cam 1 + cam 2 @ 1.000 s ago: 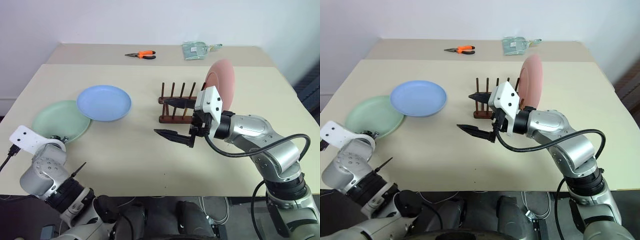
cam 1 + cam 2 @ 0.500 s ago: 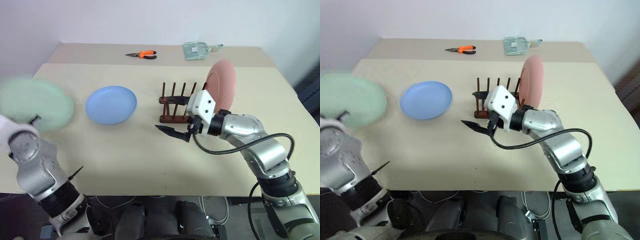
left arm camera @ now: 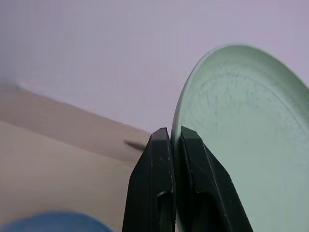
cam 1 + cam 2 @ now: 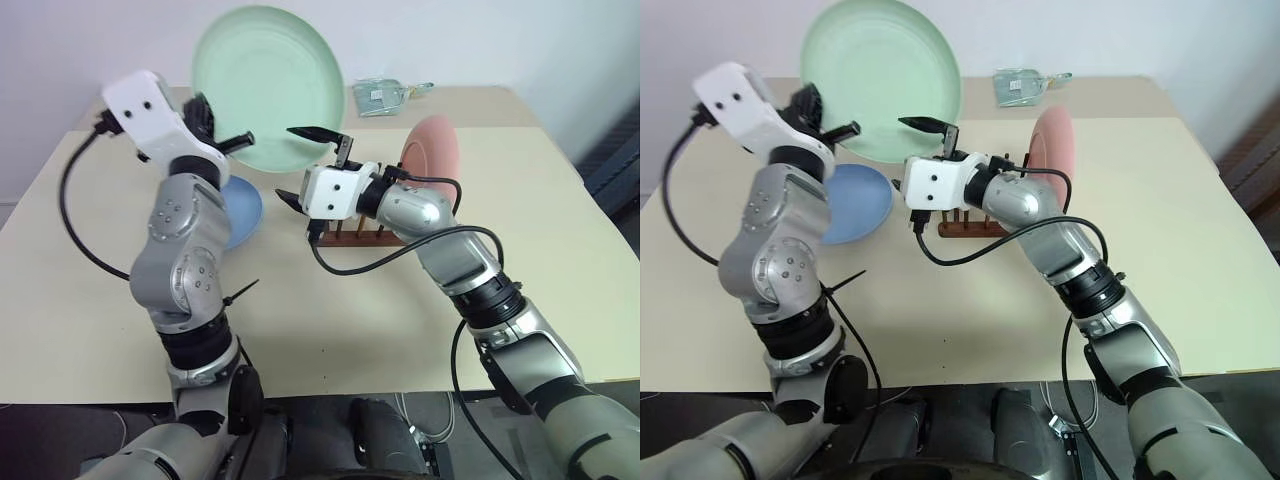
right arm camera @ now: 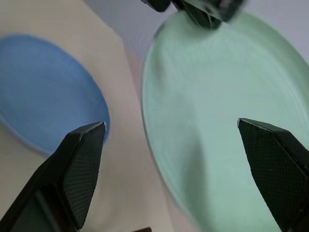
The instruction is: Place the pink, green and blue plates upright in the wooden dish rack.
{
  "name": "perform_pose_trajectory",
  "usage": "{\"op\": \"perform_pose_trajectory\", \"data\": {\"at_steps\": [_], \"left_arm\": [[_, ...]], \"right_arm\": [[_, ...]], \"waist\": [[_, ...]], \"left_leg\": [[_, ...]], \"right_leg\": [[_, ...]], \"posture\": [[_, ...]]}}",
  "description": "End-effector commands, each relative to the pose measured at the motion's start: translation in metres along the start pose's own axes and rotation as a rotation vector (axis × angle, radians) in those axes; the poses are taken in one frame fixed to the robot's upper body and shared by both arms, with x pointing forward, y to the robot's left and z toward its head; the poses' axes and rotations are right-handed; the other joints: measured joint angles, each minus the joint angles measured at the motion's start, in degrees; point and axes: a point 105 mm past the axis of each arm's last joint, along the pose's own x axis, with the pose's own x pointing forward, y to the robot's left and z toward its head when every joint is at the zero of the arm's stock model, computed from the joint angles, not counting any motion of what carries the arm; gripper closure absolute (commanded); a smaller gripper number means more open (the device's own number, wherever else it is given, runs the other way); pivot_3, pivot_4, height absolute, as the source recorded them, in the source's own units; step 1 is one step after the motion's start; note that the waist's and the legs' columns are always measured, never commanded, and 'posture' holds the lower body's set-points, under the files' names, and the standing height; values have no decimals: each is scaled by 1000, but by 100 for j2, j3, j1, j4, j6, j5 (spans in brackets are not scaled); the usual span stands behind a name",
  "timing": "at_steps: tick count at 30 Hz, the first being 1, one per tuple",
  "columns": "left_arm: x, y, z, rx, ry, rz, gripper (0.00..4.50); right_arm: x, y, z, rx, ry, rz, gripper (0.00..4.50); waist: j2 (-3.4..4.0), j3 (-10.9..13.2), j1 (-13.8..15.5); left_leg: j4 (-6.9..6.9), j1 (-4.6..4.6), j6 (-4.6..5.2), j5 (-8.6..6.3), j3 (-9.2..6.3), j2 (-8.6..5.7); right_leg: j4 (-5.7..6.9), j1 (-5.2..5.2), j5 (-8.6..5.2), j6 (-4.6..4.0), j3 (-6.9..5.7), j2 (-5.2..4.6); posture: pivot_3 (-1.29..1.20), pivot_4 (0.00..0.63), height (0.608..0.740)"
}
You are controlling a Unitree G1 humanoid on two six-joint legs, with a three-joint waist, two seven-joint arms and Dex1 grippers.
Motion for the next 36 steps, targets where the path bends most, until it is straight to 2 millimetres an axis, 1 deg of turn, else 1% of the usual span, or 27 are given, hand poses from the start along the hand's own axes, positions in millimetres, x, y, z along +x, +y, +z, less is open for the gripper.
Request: {"op": "perform_pose_trajectory", "data": {"at_steps": [1, 3, 5, 6, 7, 9, 10, 12, 13, 14, 15, 16, 18, 19, 21, 22, 23, 24, 25, 26, 27, 28, 30, 31, 33, 36], "left_arm": [[-7, -10, 3, -36, 4, -47, 4500], [-7, -9, 3, -14, 8, -50, 4500], [-6, -2, 1, -28, 22, -27, 4500], [-5, 2, 0, -45, 30, -14, 4500], [-4, 4, 0, -72, 33, -12, 4500], [-3, 9, 1, -97, 33, -3, 3832], [-2, 9, 2, -130, 31, -8, 3517], [0, 11, 10, -205, 0, -13, 2484], [3, 21, 24, -214, -67, 25, 1990], [5, 32, 38, -213, -134, 74, 1502], [6, 50, 53, -197, -210, 153, 1020], [7, 68, 64, -171, -261, 231, 555], [9, 98, 74, -74, -292, 344, 555], [15, 104, 69, 11, -248, 329, 555], [22, 105, 54, 179, -162, 246, 555], [25, 103, 41, 280, -108, 197, 555], [24, 100, 26, 332, -72, 137, 555], [22, 97, 13, 335, -38, 82, 555], [18, 89, -7, 347, 22, -17, 555], [13, 84, -21, 349, 60, -84, 555], [7, 78, -38, 386, 112, -165, 555], [-5, 70, -60, 439, 180, -275, 555], [-28, 58, -89, 453, 268, -441, 555], [-37, 55, -96, 437, 297, -488, 555], [-45, 50, -102, 396, 318, -534, 555], [-50, 43, -107, 380, 331, -566, 555]], "right_arm": [[4, -13, 6, -93, -19, -59, 569], [3, -14, 4, -115, -10, -72, 1272], [1, -16, 0, -130, 5, -91, 2361], [0, -17, -1, -138, 11, -99, 2764], [-1, -18, -2, -145, 15, -104, 3294], [-2, -19, -3, -146, 18, -113, 4224], [-3, -20, -3, -153, 18, -114, 4500], [-5, -23, -1, -160, 16, -128, 4500], [-6, -25, 0, -159, 14, -137, 4500], [-7, -27, 1, -155, 9, -143, 4500], [-9, -30, 4, -129, -1, -157, 4500], [-12, -34, 6, -88, -10, -177, 4500], [-21, -43, 13, 45, -49, -220, 4500], [-28, -51, 18, 175, -85, -260, 4500], [-42, -66, 27, 402, -155, -326, 4500], [-49, -71, 30, 532, -183, -350, 4500], [-56, -75, 34, 663, -220, -371, 4500], [-61, -77, 36, 766, -247, -382, 4500], [-67, -76, 35, 907, -265, -404, 4500], [-70, -75, 35, 997, -271, -413, 4500], [-73, -72, 32, 1090, -267, -427, 4500], [-77, -68, 26, 1184, -244, -461, 4500], [-81, -59, 15, 1296, -190, -498, 4500], [-82, -56, 13, 1309, -167, -506, 4500], [-84, -53, 10, 1346, -144, -522, 4500], [-86, -51, 2, 1354, -94, -542, 4500]], "waist": [[0, 0, 10], [0, 0, 9], [0, 0, 7], [0, 0, 9], [0, 0, 10], [0, 1, 10], [0, 1, 13], [-1, 2, 15], [-2, 2, 18], [-5, 4, 19], [-7, 5, 6], [-7, 5, -4], [-6, 4, -7], [-5, 4, -6], [-1, 2, 2], [-1, 2, 10], [0, 3, 38], [-1, 2, 66], [-2, 2, 92], [-3, 1, 113], [-1, 1, 121], [1, 3, 124], [13, -3, 101], [29, -1, 88], [42, 6, 66], [49, 7, 9]], "left_leg": [[1, 0, 0, 1, 0, 0], [1, -1, 2, 4, -1, 0], [0, 0, 7, 8, 0, 0], [1, 0, 6, 10, 0, 0], [1, 1, 5, 13, -1, 0], [1, 1, 3, 17, -3, 0], [0, 1, 3, 18, -2, -1], [1, 0, -7, 24, -2, -2], [0, 0, -7, 24, -3, -1], [0, 0, -8, 25, -4, -1], [-1, -2, -11, 27, -5, -1], [-3, -1, -13, 27, -3, 1], [-12, 2, -16, 29, -2, 6], [-16, 6, -17, 29, -3, 7], [-19, 7, -17, 29, -7, 9], [-18, 6, -17, 29, -7, 8], [-17, 3, -16, 30, -11, 7], [-10, -1, -15, 29, -15, 4], [-7, -3, -13, 29, -19, 3], [-5, -2, -9, 27, -19, 2], [-9, -2, 15, 14, -18, 4], [-12, -1, 24, 9, -18, 6], [-18, -1, 23, 9, -15, 11], [-23, -1, 23, 9, -11, 13], [-23, -5, 24, 9, -3, 13], [-23, -6, 29, 12, -9, 16]], "right_leg": [[0, 0, 1, -1, 0, 0], [0, 1, 2, -3, 0, 1], [0, 1, 4, -6, 0, 1], [1, 1, 4, -6, 0, 1], [1, 4, 5, -7, 0, 1], [1, 4, 5, -7, -1, 2], [1, 4, 5, -8, 0, 2], [1, 5, 5, -8, 0, 1], [0, 4, 5, -8, 0, 2], [1, 3, 5, -8, 0, 2], [1, 0, 6, -10, -1, 3], [1, -3, 8, -12, 0, 4], [1, -4, 9, -14, 0, 8], [0, -4, 9, -14, 1, 9], [4, -4, 9, -14, 1, 13], [6, -3, 9, -15, 1, 13], [6, -2, 11, -17, 1, 13], [6, -1, 12, -20, 0, 13], [4, 2, 15, -23, 0, 12], [3, 3, 17, -27, 0, 12], [2, 0, 19, -31, 0, 12], [4, -3, 19, -32, 0, 12], [6, -12, 22, -39, 0, 13], [6, -16, 23, -40, 0, 13], [5, -22, 15, -54, 4, 12], [6, -26, 21, -51, 4, 18]], "posture": [[0, 150, 740], [0, 150, 740], [0, 150, 740], [0, 150, 740], [0, 150, 740], [0, 150, 740], [0, 150, 740], [0, 150, 740], [0, 150, 740], [0, 150, 740], [0, 150, 740], [0, 150, 740], [0, 150, 740], [0, 150, 740], [0, 150, 740], [0, 150, 740], [0, 150, 740], [0, 150, 740], [0, 150, 740], [0, 150, 740], [0, 150, 740], [0, 150, 740], [0, 150, 740], [0, 150, 740], [0, 150, 740], [0, 150, 740]]}}
